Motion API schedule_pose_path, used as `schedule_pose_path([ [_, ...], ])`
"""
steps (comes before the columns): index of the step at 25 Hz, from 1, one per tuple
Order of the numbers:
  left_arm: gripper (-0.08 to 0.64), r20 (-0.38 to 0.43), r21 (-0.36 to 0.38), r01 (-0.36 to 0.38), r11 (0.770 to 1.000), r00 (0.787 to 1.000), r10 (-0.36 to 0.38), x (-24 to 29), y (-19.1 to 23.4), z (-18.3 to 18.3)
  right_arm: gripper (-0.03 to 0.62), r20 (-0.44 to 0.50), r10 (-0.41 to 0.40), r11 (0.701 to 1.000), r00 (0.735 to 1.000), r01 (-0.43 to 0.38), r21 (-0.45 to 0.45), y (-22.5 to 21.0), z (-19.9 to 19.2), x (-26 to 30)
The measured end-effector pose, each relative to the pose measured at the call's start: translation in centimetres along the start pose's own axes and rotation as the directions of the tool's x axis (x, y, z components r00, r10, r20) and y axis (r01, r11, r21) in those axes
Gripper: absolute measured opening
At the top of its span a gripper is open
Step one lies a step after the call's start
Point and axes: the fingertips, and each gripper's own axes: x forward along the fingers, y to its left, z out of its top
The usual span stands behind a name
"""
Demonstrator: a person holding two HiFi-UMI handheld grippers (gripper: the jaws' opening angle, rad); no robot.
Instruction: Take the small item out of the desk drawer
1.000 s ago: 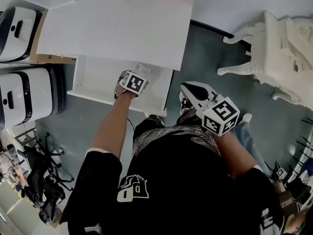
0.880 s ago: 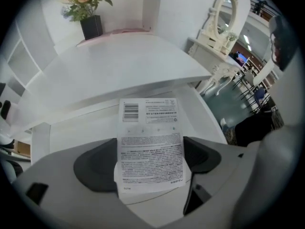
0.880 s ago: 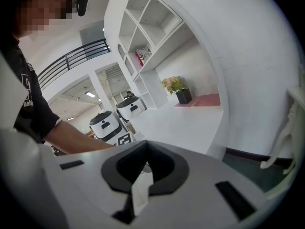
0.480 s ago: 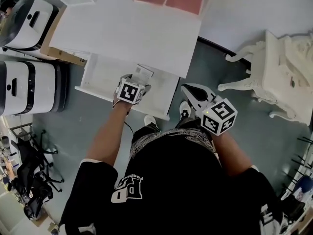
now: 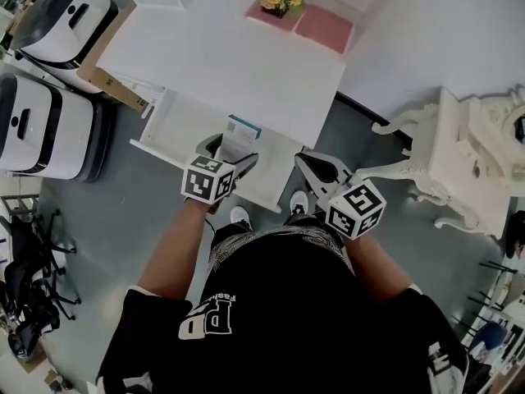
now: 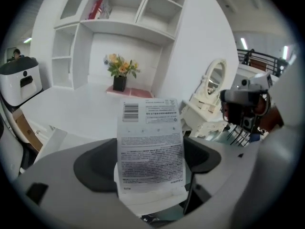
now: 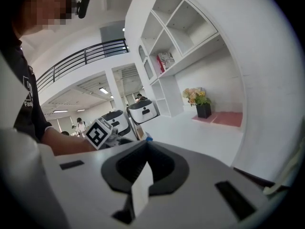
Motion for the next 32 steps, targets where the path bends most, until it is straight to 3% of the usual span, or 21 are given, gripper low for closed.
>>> schedule_pose_path([
  [7,0.425,0.220,-0.057,0.064,0.996,0.974,-0.050,-6.6,-2.3,3.1,0.008,0.001,-0.032,0.998,0.999,0.032,-0.050,2.6,0.6,1.1],
  [11,0.425,0.294,-0.037,0.093,0.995,0.952,-0.078,-9.5,-3.4,4.2,0.008,0.022,-0.043,0.997,0.999,0.044,-0.063,3.9,1.0,1.4],
  [20,0.425,0.350,-0.006,0.152,0.988,0.926,-0.140,-14.2,-3.9,3.5,0.008,0.050,-0.032,0.998,0.998,0.035,-0.057,8.1,1.1,2.2],
  [25,0.425,0.334,0.032,0.204,0.979,0.920,-0.203,-15.1,-4.6,2.0,0.008,0.099,-0.055,0.998,0.994,0.057,-0.018,10.0,0.7,2.1],
  [32,0.425,0.344,0.078,0.223,0.972,0.909,-0.236,-16.3,-5.9,1.6,0.008,0.107,-0.080,0.995,0.991,0.086,-0.048,10.9,0.5,1.2],
])
